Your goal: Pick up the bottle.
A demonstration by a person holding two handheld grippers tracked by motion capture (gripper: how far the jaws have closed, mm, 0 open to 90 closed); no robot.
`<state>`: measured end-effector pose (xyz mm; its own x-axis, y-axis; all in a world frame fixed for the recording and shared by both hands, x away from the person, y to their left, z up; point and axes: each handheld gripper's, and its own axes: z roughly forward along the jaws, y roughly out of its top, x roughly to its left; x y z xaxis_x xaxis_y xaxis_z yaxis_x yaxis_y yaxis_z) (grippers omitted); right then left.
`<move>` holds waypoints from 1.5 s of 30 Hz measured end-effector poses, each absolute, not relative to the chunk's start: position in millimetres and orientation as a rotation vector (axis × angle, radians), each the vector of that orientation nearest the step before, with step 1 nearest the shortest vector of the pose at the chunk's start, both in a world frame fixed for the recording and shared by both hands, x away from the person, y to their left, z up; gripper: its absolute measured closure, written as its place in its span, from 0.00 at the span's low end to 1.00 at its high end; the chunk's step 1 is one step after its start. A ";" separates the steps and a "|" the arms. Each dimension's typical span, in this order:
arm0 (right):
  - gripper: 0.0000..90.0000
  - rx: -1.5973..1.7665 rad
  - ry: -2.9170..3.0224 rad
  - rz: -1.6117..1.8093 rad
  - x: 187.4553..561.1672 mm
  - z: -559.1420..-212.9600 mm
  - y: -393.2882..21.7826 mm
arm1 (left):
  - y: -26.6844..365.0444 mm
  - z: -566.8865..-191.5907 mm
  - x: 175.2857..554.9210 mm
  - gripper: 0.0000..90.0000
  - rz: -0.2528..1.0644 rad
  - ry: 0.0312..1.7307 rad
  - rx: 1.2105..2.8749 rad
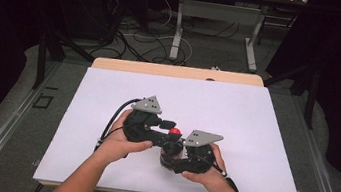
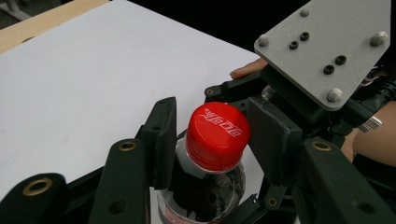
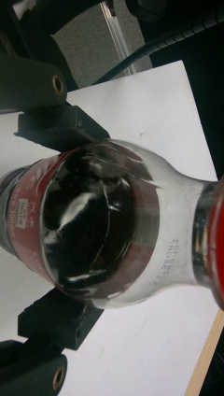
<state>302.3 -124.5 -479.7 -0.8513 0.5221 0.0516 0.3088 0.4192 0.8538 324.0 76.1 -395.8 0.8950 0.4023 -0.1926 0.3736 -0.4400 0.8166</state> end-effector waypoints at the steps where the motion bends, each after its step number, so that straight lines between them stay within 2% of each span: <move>1: 0.33 0.726 2.453 1.403 302.5 -479.9 -124.6 | 75.3 -397.3 324.6 0.61 0.038 0.556 2.061; 7: 0.33 0.709 2.453 1.424 303.8 -481.3 -125.1 | 75.6 -399.6 330.2 0.63 -0.010 0.504 2.072; 9: 0.33 0.709 2.462 1.434 303.7 -481.3 -125.2 | 76.3 -400.9 331.6 0.66 -0.033 0.479 2.061; 14: 0.33 0.723 2.472 1.416 302.8 -481.1 -125.0 | 76.9 -402.3 329.8 0.68 -0.003 0.475 2.058; 18: 0.33 0.755 2.465 1.376 303.3 -481.1 -124.4 | 73.4 -401.6 326.7 0.68 0.043 0.566 2.061; 23: 0.33 0.829 2.407 1.315 302.5 -482.1 -121.9 | 58.9 -401.1 313.8 0.68 0.200 0.719 2.036; 26: 0.33 0.851 2.377 1.308 302.1 -481.9 -121.3 | 52.9 -400.9 307.6 0.68 0.250 0.806 1.998; 31: 0.33 0.828 2.373 1.323 304.3 -482.6 -123.4 | 47.1 -399.5 302.3 0.68 0.300 0.807 2.013; 35: 0.33 0.817 2.383 1.346 304.3 -480.9 -125.0 | 52.5 -396.5 306.7 0.67 0.235 0.785 2.012; 41: 0.33 0.795 2.416 1.370 303.1 -480.5 -125.1 | 66.5 -392.5 313.7 0.52 0.115 0.679 2.015; 45: 0.33 0.774 2.430 1.383 302.2 -480.5 -124.0 | 76.2 -391.8 320.8 0.51 0.067 0.615 2.022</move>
